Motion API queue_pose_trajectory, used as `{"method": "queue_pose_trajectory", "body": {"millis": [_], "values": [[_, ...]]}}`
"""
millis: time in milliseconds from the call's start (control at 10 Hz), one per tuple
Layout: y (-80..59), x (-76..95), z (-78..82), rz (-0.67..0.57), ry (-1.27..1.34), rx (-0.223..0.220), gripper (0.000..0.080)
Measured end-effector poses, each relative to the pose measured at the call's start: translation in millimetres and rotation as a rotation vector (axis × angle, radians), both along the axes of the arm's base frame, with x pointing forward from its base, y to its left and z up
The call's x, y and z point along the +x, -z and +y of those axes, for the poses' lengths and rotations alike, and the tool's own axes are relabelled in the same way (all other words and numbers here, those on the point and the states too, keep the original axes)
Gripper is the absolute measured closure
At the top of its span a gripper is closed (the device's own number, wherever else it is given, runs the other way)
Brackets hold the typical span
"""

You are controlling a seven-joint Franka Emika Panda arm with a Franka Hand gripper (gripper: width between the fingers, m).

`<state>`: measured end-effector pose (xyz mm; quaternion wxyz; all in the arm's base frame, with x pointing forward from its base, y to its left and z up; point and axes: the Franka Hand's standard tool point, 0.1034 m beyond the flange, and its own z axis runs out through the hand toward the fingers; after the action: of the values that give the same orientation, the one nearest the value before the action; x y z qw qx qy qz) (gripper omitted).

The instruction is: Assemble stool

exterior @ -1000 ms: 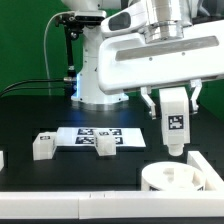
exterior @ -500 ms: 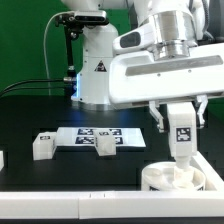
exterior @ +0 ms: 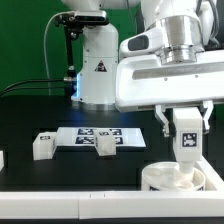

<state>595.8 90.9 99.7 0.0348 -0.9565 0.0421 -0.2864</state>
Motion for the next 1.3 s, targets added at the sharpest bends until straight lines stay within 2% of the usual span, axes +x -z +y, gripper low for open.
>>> {"method": "queue_pose_trajectory", "body": {"millis": [100, 400, 1300], "values": [[5.5, 0.6, -9.4, 0.005, 0.009, -0.005, 0.0466], [15.2, -0.7, -14.5, 0.014, 0.02, -0.006, 0.0466], [16.2, 0.0, -0.4, 0.009, 0.004, -0.004, 0.0466]]}}
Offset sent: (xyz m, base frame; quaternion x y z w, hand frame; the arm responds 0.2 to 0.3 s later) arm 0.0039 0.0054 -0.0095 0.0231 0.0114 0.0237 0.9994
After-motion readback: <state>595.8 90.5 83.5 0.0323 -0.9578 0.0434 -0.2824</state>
